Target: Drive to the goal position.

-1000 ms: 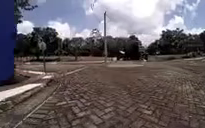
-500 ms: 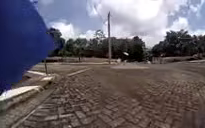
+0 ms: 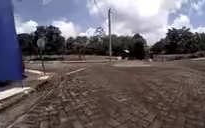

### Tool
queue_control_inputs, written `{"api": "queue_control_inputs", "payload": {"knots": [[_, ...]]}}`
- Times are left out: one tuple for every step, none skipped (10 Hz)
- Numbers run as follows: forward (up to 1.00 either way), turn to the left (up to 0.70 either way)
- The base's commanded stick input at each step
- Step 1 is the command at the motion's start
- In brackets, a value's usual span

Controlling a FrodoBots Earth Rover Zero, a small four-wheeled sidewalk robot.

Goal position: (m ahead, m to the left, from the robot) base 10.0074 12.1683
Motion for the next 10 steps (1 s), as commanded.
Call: {"api": "queue_control_inputs", "payload": {"knots": [[0.85,0.00],[0.85,0.00],[0.85,0.00],[0.85,0.00],[0.85,0.00],[0.85,0.07],[0.85,0.00],[0.85,0.00],[0.85,0.00],[0.85,0.00]]}}
